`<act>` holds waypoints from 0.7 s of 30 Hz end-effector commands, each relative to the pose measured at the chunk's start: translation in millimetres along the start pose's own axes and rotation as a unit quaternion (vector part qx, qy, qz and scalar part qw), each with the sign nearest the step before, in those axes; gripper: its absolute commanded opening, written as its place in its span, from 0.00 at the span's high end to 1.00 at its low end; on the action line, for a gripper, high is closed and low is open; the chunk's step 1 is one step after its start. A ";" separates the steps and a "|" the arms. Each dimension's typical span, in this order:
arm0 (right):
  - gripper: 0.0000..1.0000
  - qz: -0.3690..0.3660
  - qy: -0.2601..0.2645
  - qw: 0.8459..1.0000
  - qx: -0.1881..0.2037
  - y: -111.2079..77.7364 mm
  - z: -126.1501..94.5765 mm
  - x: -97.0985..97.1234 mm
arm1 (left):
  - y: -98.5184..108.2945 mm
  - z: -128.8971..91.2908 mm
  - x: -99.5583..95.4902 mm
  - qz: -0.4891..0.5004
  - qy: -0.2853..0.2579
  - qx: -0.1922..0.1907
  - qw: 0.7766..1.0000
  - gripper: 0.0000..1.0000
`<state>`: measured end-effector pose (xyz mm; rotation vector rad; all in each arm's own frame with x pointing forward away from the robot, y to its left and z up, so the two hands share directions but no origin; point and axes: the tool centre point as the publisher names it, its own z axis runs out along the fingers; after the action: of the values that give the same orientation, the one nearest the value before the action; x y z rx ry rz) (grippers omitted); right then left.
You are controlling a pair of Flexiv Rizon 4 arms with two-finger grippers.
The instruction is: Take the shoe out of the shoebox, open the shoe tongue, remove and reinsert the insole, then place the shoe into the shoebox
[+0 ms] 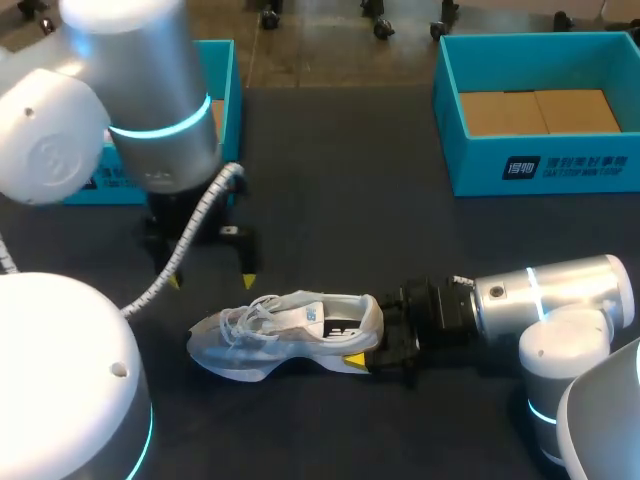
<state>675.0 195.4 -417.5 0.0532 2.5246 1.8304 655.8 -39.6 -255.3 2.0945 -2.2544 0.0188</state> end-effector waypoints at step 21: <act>1.00 0.000 0.001 1.000 0.004 1.4 1.8 -0.6 | -7.4 40.2 76.3 0.007 -0.031 -0.048 0.998 0.00</act>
<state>675.0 195.5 -417.5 0.0531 2.5245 1.8306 651.0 -105.8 -283.7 2.0531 -2.2476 -0.1093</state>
